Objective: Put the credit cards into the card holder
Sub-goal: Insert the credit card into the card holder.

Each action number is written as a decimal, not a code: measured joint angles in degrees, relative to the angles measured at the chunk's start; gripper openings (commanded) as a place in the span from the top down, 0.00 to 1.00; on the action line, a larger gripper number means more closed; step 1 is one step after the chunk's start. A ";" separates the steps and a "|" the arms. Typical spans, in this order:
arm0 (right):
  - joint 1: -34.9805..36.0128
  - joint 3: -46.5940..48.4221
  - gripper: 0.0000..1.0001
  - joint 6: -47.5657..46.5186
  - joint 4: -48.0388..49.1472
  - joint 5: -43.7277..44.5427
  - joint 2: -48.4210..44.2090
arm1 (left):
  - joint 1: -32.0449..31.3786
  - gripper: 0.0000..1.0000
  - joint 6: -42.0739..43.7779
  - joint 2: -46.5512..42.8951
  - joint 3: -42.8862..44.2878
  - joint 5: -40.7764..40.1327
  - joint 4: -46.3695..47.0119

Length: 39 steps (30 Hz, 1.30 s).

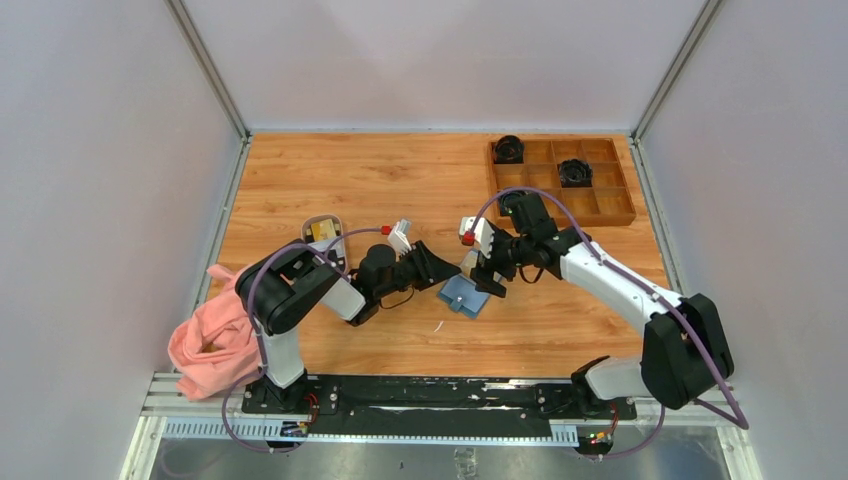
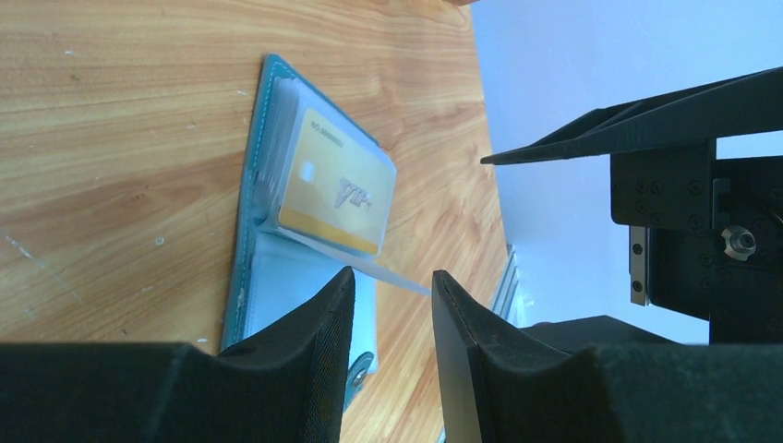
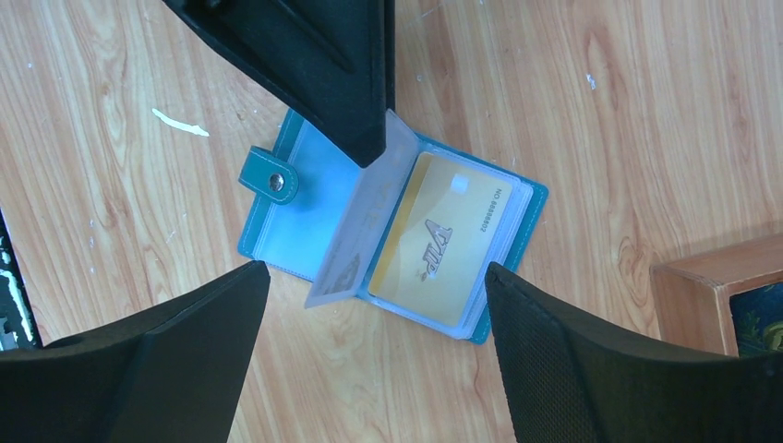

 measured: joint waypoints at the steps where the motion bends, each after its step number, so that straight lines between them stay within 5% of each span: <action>1: -0.04 0.00 0.10 -0.09 0.00 -0.31 -0.20 | 0.00 0.62 -0.13 0.04 0.13 0.00 0.20; 22: -1.25 0.02 0.18 0.59 0.02 -2.56 2.45 | 0.00 0.62 -2.78 2.10 2.34 0.24 1.81; 34: -1.22 1.73 0.62 7.69 3.56 8.04 8.70 | 0.00 0.60 -2.75 2.80 4.90 0.37 1.07; 39: -1.33 2.73 0.65 10.58 5.16 11.26 12.76 | 0.07 0.59 0.11 1.46 4.98 -0.04 -3.13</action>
